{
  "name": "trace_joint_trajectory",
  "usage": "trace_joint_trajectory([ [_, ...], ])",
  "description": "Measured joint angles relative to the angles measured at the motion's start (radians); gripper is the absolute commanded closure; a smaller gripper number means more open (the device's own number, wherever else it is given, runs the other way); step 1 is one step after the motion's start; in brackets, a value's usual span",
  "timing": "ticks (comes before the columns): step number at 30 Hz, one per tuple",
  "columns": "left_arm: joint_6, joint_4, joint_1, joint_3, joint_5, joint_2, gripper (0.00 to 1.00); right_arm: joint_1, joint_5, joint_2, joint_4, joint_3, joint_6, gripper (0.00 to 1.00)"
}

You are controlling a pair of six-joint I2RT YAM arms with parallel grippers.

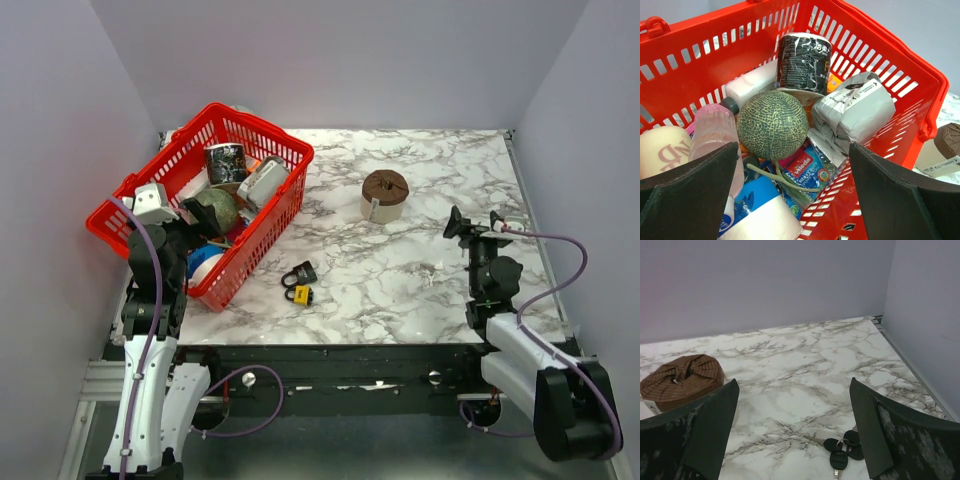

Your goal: Unlock with the key

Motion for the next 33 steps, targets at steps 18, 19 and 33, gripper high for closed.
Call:
trace_joint_trajectory([
  [18,0.084,0.034,-0.097,0.109,0.089,0.133,0.03,0.0,0.122,-0.34,-0.703,0.262,0.275,0.02],
  [19,0.095,0.029,-0.129,0.152,0.093,0.183,0.03,0.0,0.134,-0.294,-0.759,0.315,0.276,0.03],
  [33,0.1,0.048,-0.306,0.248,0.206,0.441,0.02,-0.027,0.011,0.323,-1.316,0.754,0.284,0.19],
])
